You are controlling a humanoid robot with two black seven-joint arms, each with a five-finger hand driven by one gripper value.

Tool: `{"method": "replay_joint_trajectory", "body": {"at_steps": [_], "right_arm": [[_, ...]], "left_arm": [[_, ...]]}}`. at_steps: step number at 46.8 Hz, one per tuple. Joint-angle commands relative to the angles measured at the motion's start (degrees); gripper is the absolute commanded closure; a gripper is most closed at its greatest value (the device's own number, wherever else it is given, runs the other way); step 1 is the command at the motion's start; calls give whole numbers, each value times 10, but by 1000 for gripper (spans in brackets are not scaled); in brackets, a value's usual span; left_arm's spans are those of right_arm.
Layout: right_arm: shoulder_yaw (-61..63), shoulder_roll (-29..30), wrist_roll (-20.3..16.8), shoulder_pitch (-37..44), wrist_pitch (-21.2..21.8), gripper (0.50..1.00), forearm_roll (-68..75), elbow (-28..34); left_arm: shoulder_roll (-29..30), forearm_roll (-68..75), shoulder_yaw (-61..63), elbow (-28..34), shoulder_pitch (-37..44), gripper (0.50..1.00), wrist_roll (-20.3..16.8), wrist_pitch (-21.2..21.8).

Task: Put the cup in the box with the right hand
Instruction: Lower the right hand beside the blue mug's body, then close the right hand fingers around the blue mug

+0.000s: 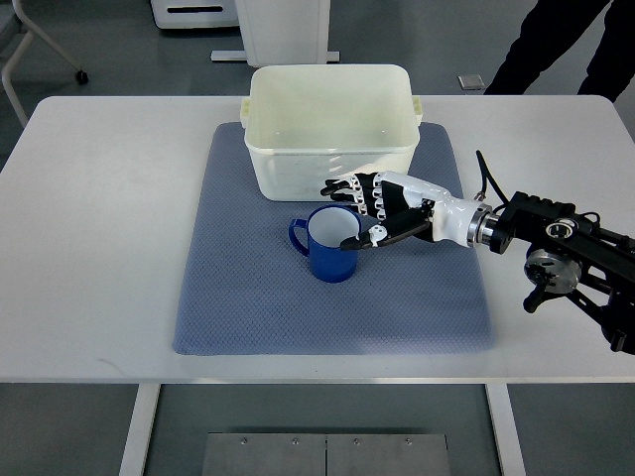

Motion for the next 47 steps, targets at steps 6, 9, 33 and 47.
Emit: {"method": "replay_joint_trajectory", "body": {"at_steps": [6,9,33,47], "right_arm": [[0,2,0,-3,-1,515,0,-2],[0,2,0,-3,-1,515,0,-3],[-1,15,0,-11,-14,515,-1,-21],[-1,32,0,-18,-35,515,-17,-40]], "left_arm": [[0,0,0,0,0,500,0,0],[0,0,0,0,0,500,0,0],[0,0,0,0,0,500,0,0],[0,0,0,0,0,500,0,0]]}}
